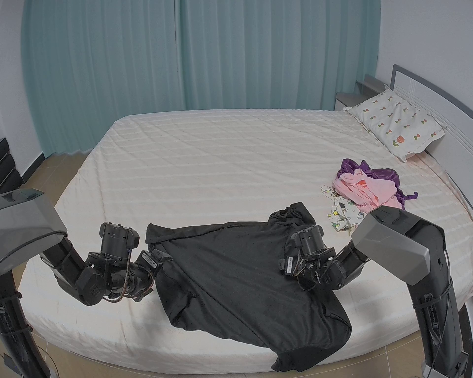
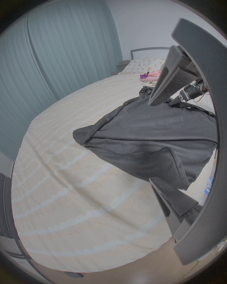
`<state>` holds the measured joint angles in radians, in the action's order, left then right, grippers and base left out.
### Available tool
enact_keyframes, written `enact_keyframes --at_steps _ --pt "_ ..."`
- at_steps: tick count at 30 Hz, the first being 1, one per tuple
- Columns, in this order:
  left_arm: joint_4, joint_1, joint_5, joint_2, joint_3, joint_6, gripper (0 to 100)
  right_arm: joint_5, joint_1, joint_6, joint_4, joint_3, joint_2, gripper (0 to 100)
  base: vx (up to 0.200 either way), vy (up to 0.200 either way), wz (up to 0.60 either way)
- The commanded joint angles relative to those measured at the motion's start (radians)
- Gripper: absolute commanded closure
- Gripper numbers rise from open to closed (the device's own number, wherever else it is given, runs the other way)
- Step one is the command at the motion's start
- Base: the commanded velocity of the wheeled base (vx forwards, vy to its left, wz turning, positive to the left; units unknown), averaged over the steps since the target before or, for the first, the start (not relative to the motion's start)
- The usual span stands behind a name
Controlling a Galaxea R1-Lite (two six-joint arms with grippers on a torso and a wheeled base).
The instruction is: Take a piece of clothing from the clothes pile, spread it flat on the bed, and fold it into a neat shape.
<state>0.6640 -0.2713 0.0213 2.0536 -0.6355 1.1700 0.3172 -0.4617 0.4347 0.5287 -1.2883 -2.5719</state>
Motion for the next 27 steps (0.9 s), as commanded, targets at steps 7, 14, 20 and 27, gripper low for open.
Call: enact_keyframes --at_steps 7,14,20,27 --pt "0.0 0.001 -0.001 0.002 0.0 0.0 0 -0.018 0.181 0.007 0.01 0.029 0.061 0 0.0 0.0 0.0" --pt "0.0 0.006 -0.001 0.002 -0.001 0.0 0 -0.081 0.331 0.018 0.045 -0.017 0.042 0 0.0 0.0 0.0" --pt "0.0 0.007 -0.001 0.003 -0.003 0.0 0 -0.11 0.39 0.062 0.119 -0.054 0.041 0 0.0 0.0 0.0" --pt "0.0 0.007 0.0 0.005 -0.001 0.0 0 -0.296 0.39 0.156 0.119 0.087 0.148 0 0.0 0.0 0.0"
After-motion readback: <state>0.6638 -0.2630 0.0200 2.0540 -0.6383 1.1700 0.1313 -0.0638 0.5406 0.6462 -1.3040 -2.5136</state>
